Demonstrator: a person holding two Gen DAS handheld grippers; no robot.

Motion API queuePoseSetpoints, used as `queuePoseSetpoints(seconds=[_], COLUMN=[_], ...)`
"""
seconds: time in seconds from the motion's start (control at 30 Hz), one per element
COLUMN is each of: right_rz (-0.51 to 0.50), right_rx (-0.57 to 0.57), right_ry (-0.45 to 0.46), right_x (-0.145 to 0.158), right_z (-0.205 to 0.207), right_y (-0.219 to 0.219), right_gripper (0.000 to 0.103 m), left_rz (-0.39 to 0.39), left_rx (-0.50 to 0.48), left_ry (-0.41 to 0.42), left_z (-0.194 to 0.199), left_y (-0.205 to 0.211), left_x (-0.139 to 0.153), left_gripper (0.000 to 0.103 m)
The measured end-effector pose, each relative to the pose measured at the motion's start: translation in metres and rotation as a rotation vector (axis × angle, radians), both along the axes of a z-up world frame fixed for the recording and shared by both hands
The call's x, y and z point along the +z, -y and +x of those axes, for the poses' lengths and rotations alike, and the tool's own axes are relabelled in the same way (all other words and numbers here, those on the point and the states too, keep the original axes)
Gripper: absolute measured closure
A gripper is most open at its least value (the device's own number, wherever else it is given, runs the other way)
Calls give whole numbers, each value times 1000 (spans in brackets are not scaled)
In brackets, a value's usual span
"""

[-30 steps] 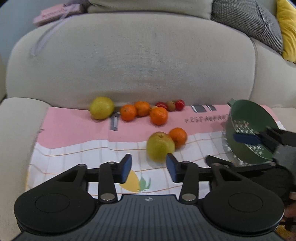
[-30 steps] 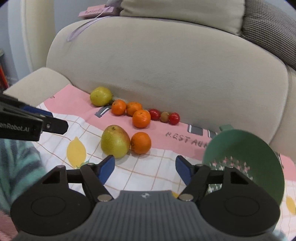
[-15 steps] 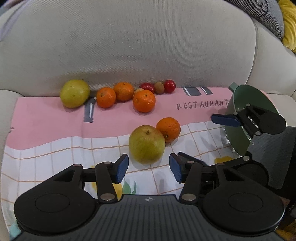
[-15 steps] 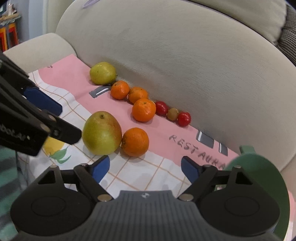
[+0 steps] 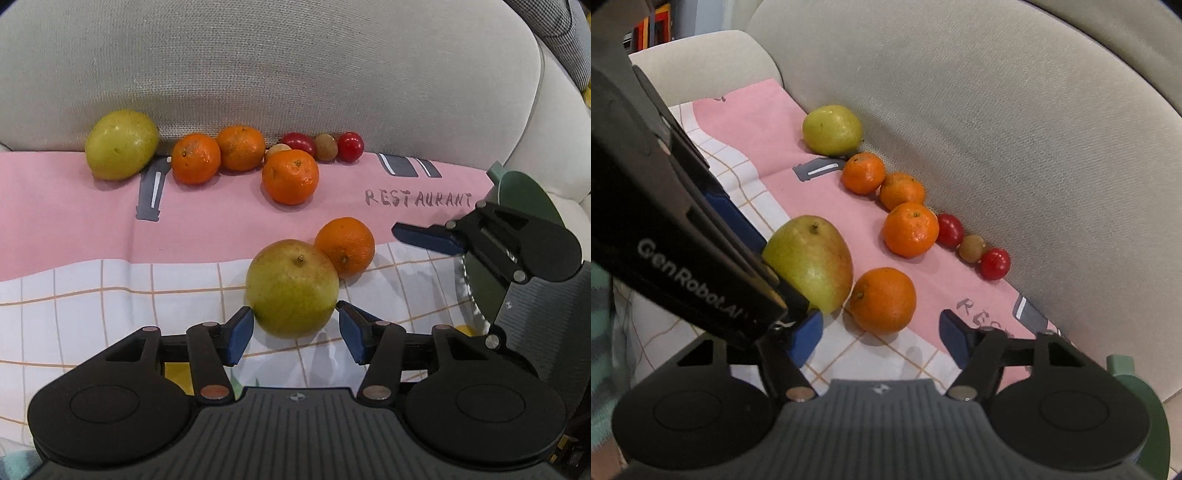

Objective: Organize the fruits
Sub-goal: 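Grasp the yellow pear with the left tool while the right tool grasps a mandarin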

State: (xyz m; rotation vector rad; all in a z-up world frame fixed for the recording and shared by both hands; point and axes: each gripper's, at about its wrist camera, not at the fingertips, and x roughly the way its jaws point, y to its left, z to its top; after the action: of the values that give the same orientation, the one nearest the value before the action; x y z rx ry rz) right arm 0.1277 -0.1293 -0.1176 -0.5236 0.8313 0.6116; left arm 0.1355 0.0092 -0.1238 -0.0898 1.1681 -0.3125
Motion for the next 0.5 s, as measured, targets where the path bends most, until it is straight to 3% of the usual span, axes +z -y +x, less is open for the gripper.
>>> queuePoseSetpoints(seconds=[0.23, 0.37, 0.5], right_rz=[-8, -85, -101], right_rx=[43, 37, 9], right_ry=[-8, 13, 25], right_x=[-6, -6, -2], right_z=[1, 3, 12], right_y=[0, -2, 4], right_gripper=[47, 50, 52], left_rz=[-39, -69, -54], left_rx=[17, 34, 48], left_ry=[-2, -12, -23], left_z=[5, 9, 16], left_y=[-4, -6, -3], left_x=[-3, -4, -10], left_gripper=[40, 32, 30])
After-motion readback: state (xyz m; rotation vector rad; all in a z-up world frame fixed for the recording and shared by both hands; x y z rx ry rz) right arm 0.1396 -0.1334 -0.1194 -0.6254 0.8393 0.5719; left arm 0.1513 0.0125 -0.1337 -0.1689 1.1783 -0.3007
